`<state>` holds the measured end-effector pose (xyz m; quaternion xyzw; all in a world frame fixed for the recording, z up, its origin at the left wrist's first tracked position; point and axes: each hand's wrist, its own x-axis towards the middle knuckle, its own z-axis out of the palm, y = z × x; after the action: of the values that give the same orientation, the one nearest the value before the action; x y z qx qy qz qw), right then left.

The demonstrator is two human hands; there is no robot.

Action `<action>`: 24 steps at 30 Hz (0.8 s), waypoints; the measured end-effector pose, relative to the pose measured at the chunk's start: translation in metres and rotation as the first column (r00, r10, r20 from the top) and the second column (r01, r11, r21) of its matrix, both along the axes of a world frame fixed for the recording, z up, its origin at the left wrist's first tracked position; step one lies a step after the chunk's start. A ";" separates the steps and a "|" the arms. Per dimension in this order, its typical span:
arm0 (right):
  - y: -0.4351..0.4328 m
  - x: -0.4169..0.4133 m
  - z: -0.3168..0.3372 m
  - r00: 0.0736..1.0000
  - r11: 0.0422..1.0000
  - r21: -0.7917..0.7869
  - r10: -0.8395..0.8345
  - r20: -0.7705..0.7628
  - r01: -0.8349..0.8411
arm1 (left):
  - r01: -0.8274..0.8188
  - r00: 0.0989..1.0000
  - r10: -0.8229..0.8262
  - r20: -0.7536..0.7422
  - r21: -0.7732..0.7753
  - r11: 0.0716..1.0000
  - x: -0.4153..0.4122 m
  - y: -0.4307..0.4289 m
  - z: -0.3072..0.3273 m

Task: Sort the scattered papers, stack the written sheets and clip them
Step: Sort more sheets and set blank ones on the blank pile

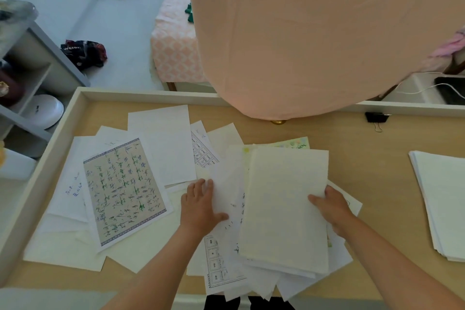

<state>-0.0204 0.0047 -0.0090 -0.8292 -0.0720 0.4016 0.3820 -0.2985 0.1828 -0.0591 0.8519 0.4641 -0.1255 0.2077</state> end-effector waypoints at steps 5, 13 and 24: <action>-0.008 0.020 -0.008 0.980 0.991 -0.116 0.092 0.175 -0.072 | -0.022 0.989 0.013 0.146 0.059 0.998 0.008 -0.005 -0.003; -0.012 0.030 -0.013 0.995 0.998 -0.021 -0.054 0.080 0.056 | -0.152 0.987 0.157 0.014 -0.177 0.972 0.042 0.007 0.014; -0.032 0.076 -0.006 0.987 0.996 0.078 -0.040 -0.155 0.052 | -0.358 0.858 0.458 0.233 -0.369 0.858 0.054 0.034 0.030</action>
<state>0.0552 -0.0272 -0.0153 -0.7808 -0.0397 0.4520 0.4294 -0.2443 0.2172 -0.0294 0.6973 0.5713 -0.0134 0.4327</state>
